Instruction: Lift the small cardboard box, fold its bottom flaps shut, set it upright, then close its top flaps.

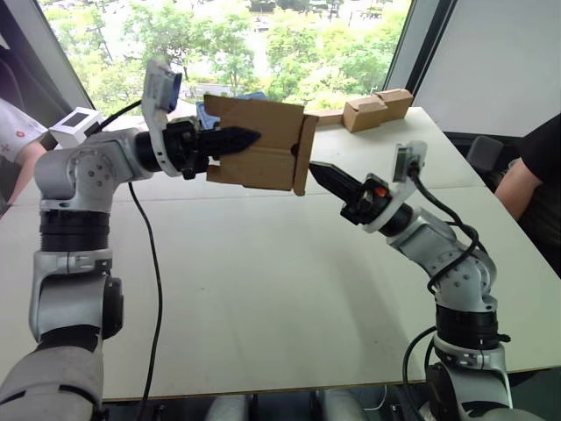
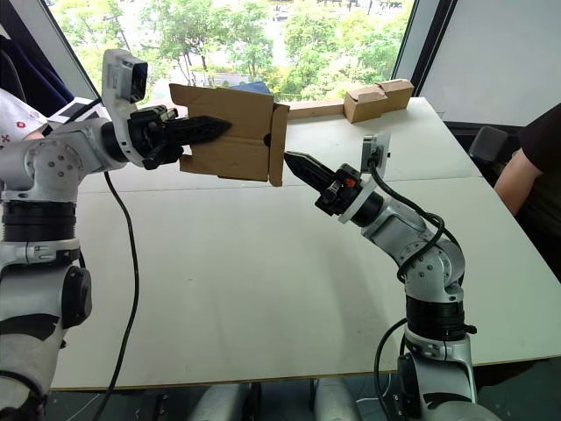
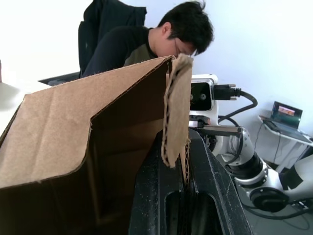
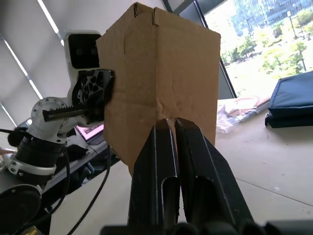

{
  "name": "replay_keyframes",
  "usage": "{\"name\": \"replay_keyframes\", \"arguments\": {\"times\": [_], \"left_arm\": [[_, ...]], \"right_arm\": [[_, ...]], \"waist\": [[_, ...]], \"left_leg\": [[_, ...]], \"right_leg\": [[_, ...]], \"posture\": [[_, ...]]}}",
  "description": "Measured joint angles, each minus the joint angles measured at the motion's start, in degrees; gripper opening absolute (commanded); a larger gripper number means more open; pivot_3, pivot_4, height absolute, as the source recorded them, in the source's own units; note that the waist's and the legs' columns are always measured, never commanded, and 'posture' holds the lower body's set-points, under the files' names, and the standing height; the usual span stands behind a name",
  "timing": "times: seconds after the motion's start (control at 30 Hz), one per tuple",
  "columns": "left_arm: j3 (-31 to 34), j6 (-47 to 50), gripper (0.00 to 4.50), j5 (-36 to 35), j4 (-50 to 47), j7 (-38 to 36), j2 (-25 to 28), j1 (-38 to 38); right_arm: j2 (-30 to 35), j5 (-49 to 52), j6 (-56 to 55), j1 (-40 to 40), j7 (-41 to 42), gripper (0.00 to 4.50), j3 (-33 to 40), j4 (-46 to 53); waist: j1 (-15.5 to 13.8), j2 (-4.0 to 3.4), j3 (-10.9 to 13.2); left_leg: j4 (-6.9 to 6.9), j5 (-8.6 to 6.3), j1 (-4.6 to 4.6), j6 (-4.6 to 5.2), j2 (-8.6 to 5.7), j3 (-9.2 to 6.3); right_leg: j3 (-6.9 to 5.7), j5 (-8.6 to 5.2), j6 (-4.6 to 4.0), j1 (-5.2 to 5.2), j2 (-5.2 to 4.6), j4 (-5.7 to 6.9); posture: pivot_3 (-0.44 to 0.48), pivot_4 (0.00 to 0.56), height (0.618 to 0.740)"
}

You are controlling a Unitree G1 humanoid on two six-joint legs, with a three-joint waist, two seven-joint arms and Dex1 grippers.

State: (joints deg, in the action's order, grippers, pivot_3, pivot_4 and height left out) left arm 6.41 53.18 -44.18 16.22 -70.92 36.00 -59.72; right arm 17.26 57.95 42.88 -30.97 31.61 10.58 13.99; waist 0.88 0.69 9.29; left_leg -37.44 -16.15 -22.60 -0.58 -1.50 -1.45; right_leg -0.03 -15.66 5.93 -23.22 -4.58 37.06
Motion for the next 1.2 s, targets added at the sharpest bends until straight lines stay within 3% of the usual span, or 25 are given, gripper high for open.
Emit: {"name": "replay_keyframes", "arguments": {"times": [0.1, 0.2, 0.33, 0.77, 0.8, 1.2], "left_arm": [[0.0, 0.0, 0.0, 0.0, 0.8, 0.0, 0.0, -0.1], [0.0, -0.1, 0.0, 0.0, 1.2, -0.1, 0.0, -0.7], [0.0, -0.1, 0.0, 0.0, 1.3, -0.1, 0.0, -0.8], [0.0, 0.0, 0.0, -0.1, 1.2, 0.0, 0.0, -0.8], [0.0, 0.0, 0.0, -0.1, 1.2, 0.0, 0.0, -0.8], [0.1, 0.1, 0.0, -0.2, 1.1, 0.1, 0.1, -0.7]], "right_arm": [[-0.7, 2.0, 0.1, 0.0, -1.2, 0.13, 0.7, 0.2], [-1.3, 3.4, 0.1, 0.2, -2.1, 0.84, 1.2, 0.4], [-2.5, 4.2, 0.1, 1.2, -2.6, 2.26, 1.2, 0.4], [-6.4, 5.1, -1.0, 1.4, -3.5, 2.26, 1.0, -0.1], [-6.6, 5.1, -1.1, 1.4, -3.6, 1.74, 0.9, -0.3], [-7.7, 4.7, -2.5, 1.7, -4.3, 1.74, 0.3, -1.0]], "waist": [[0.0, 0.0, 0.0], [0.0, 0.0, 0.0], [0.0, 0.0, 0.0], [0.1, 0.0, 0.0], [0.1, 0.0, 0.0], [0.1, 0.0, 0.0]], "left_leg": [[0.0, 0.0, 0.0, 0.0, 0.0, 0.0], [0.0, 0.0, 0.0, 0.0, 0.0, 0.0], [0.0, 0.0, 0.0, 0.0, 0.0, 0.0], [0.0, 0.0, 0.0, 0.0, 0.0, 0.0], [0.01, 0.0, 0.0, 0.0, 0.0, 0.0], [0.01, 0.0, 0.0, 0.0, 0.0, 0.0]], "right_leg": [[0.0, 0.0, 0.0, 0.0, 0.0, 0.0], [0.0, 0.0, 0.0, 0.0, 0.0, 0.0], [0.0, 0.0, 0.0, 0.0, 0.01, 0.01], [0.0, 0.0, 0.0, 0.0, 0.01, 0.01], [0.0, 0.0, 0.0, -0.01, 0.02, 0.01], [0.0, 0.0, 0.0, -0.01, 0.02, 0.01]], "posture": [[0.0, 0.15, 0.737], [0.0, 0.15, 0.737], [0.0, 0.15, 0.737], [0.0, 0.15, 0.737], [0.0, 0.15, 0.737], [0.0, 0.15, 0.737]]}}
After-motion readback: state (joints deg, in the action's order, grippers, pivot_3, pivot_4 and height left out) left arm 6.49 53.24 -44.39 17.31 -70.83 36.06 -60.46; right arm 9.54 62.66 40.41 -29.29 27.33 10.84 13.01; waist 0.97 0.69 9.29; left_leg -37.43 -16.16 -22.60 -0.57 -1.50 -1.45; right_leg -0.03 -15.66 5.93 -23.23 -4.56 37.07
